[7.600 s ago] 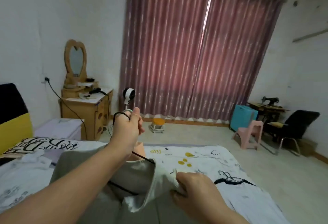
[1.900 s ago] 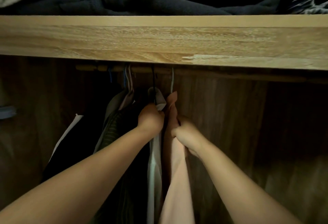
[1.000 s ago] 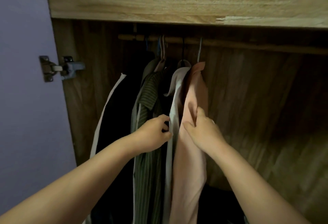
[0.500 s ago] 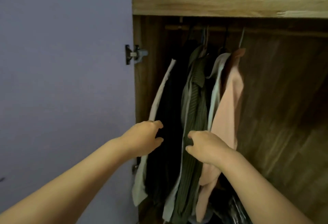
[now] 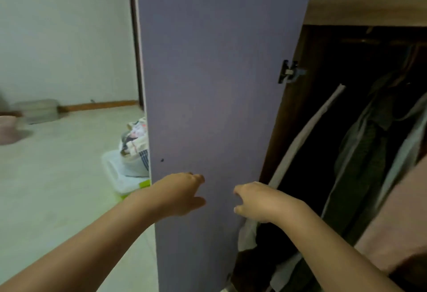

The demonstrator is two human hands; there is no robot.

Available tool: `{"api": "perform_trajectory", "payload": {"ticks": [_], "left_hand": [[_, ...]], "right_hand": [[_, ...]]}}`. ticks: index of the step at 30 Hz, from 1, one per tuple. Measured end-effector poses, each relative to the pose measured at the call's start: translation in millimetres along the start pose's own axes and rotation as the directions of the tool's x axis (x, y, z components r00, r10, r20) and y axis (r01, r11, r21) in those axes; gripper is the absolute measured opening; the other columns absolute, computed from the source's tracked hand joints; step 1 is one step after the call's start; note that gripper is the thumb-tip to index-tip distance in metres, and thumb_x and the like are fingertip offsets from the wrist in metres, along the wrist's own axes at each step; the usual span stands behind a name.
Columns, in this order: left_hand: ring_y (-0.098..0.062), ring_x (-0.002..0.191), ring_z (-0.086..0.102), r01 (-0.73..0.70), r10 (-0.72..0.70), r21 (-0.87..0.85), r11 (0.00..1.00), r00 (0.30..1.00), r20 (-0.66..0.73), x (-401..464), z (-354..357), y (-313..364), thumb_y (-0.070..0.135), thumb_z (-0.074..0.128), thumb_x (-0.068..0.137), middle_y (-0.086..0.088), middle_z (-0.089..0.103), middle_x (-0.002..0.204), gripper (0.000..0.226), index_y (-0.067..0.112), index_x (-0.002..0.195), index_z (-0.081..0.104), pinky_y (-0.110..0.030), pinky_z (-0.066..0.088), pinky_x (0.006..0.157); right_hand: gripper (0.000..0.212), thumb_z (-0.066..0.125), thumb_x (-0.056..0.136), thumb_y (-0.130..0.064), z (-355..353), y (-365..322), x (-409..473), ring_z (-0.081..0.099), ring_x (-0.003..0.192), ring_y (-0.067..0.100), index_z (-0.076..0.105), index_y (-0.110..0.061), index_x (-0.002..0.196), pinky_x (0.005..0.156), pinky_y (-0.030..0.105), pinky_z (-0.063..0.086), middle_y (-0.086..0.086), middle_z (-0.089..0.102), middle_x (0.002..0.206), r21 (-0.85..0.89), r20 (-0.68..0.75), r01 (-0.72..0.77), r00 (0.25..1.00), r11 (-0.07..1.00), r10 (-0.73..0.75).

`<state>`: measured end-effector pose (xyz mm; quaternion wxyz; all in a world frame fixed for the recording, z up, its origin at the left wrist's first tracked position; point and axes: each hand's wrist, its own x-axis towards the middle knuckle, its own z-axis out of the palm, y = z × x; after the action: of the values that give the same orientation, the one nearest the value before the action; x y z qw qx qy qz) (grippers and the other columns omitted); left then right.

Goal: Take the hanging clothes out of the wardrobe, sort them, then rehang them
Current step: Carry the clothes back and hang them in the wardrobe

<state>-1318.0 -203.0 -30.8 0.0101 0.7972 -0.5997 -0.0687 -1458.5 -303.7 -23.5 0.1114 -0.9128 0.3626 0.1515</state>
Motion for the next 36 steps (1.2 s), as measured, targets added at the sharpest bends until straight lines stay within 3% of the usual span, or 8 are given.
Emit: {"api": "perform_trajectory", "payload": {"ticks": [9,14,18,29,33,36], "left_hand": [[-0.021,0.126,0.046,0.396,-0.397,-0.109,0.912,0.918,0.014,-107.8,28.8,-50.3,0.038,0.046,0.095,-0.004,0.045,0.139,0.051,0.018,0.14,0.033,-0.028,0.038,0.098],[-0.021,0.126,0.044,0.615,-0.609,-0.125,0.778,0.788,0.087,-185.6,57.3,-84.4,0.042,0.044,0.095,-0.004,0.044,0.139,0.054,0.019,0.142,0.03,-0.029,0.036,0.1],[-0.022,0.125,0.045,0.728,-0.723,-0.132,0.673,0.685,0.091,-252.1,64.8,-117.7,0.043,0.046,0.094,-0.004,0.044,0.14,0.056,0.019,0.142,0.03,-0.03,0.038,0.1],[-0.021,0.107,0.052,0.906,-0.893,-0.139,0.401,0.42,0.162,-454.5,64.8,-218.4,0.034,0.047,0.095,-0.009,0.053,0.118,0.031,0.01,0.114,0.048,-0.03,0.04,0.086],[-0.025,0.127,0.042,0.947,-0.94,-0.168,0.275,0.302,0.162,-525.8,74.8,-248.4,0.038,0.046,0.095,-0.008,0.046,0.138,0.047,0.012,0.134,0.039,-0.031,0.036,0.098],[-0.024,0.125,0.044,0.966,-0.956,-0.19,0.177,0.214,0.198,-571.5,83.3,-259.3,0.039,0.045,0.096,-0.009,0.043,0.14,0.051,0.014,0.139,0.034,-0.03,0.036,0.096]], "right_hand": [[0.037,0.044,0.096,-0.023,24.0,-83.6,4.7,0.05,0.117,0.03,0.047,-0.01,0.13,0.096,0.04,0.045,0.012,0.05,0.131,-0.183,0.095,0.39,0.921,0.902,-0.379],[0.033,0.045,0.093,-0.022,49.0,-154.4,0.2,0.052,0.114,0.03,0.051,-0.009,0.123,0.085,0.034,0.043,0.013,0.053,0.127,-0.249,0.138,0.573,0.819,0.781,-0.557],[0.042,0.045,0.095,-0.026,66.0,-223.4,-10.7,0.047,0.123,0.028,0.043,-0.012,0.134,0.098,0.036,0.043,0.011,0.047,0.137,-0.295,0.176,0.683,0.726,0.669,-0.664],[0.043,0.045,0.096,-0.03,113.7,-456.5,-65.6,0.045,0.126,0.029,0.042,-0.012,0.135,0.099,0.032,0.038,0.012,0.046,0.138,-0.357,0.223,0.852,0.476,0.383,-0.851],[0.038,0.045,0.097,-0.023,137.3,-536.1,-95.7,0.049,0.122,0.03,0.046,-0.01,0.133,0.096,0.033,0.042,0.012,0.051,0.134,-0.387,0.273,0.891,0.357,0.238,-0.893],[0.041,0.044,0.097,-0.022,158.7,-593.4,-114.6,0.049,0.121,0.032,0.043,-0.009,0.135,0.096,0.035,0.042,0.015,0.048,0.136,-0.407,0.329,0.892,0.343,0.195,-0.88]]}}
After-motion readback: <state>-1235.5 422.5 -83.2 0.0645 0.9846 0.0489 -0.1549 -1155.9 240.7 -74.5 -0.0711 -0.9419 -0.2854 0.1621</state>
